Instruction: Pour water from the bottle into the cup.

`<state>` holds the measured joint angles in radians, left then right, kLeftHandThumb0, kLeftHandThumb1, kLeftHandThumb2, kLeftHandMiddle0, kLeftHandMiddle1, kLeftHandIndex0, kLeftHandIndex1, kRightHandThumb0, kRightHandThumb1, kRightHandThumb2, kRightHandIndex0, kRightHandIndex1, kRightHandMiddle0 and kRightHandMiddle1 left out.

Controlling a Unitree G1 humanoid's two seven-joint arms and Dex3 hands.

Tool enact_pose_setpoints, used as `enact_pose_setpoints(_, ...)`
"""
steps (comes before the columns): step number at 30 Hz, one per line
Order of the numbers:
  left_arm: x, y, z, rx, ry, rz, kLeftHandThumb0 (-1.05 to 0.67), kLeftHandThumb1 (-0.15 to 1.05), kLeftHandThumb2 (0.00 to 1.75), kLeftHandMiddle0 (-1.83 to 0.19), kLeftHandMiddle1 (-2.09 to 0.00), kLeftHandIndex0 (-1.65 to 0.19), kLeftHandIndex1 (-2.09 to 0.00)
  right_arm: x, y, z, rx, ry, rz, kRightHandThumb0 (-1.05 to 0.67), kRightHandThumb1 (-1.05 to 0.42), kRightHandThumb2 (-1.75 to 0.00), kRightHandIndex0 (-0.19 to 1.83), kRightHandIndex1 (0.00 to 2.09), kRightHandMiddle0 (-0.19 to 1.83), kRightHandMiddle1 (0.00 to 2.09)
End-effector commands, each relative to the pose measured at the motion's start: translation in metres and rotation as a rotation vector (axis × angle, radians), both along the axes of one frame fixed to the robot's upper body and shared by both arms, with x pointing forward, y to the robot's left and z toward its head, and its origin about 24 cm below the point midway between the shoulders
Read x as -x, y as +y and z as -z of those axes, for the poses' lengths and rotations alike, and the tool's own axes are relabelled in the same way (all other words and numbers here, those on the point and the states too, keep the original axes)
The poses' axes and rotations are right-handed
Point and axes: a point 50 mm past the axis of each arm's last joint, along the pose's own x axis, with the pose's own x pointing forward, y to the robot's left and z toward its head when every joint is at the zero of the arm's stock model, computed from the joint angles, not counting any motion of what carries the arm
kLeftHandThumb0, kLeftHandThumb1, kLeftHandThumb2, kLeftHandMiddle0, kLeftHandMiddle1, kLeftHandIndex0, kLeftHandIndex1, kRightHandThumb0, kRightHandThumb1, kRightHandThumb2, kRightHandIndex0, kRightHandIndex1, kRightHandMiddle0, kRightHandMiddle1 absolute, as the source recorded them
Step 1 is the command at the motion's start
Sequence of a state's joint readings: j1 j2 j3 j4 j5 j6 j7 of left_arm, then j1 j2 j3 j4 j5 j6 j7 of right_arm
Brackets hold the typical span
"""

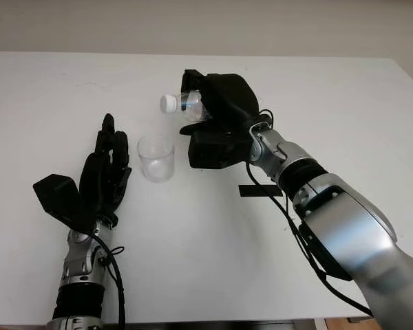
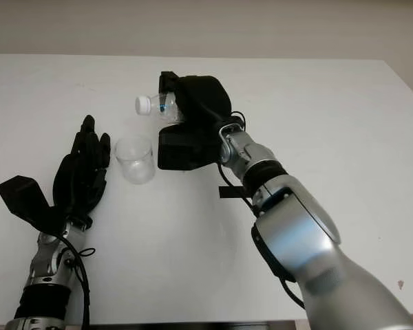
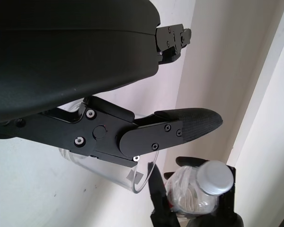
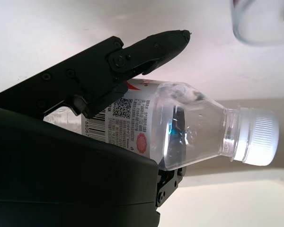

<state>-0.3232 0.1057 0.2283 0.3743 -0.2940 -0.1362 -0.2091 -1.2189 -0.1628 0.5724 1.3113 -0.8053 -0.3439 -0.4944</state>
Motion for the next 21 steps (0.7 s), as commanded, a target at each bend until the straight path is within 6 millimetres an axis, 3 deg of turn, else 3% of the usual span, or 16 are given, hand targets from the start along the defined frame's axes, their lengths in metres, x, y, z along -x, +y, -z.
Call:
enact_pose_setpoints(1, 0.0001, -0.0019, 0.0028, 0.014, 0.005, -0.006, -0.68, 1.05, 0.57, 0.11, -0.05, 0.12, -0.05, 0.0001, 0.0083, -0.0131, 0.051, -0.087, -0.025, -0.43, -1.05, -0.21, 1.29, 2.09, 0.85, 2.09)
enact_pose_setpoints(8, -0.0001, -0.0031, 0.0043, 0.013, 0.009, -0.001, -0.69, 1.05, 0.58, 0.13, -0.05, 0.13, -0.05, 0.0021, 0.0116, -0.0112, 0.163, -0.175, -0.041, -0.43, -1.05, -0.17, 1.32, 2.09, 0.75, 2.09)
enact_pose_setpoints(16, -0.0009, -0.0035, 0.0054, 0.018, 0.002, 0.003, -0.68, 1.05, 0.60, 0.12, -0.05, 0.13, -0.05, 0.0056, 0.0138, -0.0113, 0.202, -0.266, -0.085, -0.42, -1.05, -0.26, 1.35, 2.09, 0.80, 2.09)
enact_pose_setpoints(21, -0.0022, -0.0045, 0.0064, 0.022, 0.001, 0.007, -0.68, 1.05, 0.60, 0.13, -0.05, 0.13, -0.05, 0.0086, 0.0151, -0.0123, 0.187, -0.332, -0.114, -0.41, -1.05, -0.19, 1.35, 2.09, 0.84, 2.09)
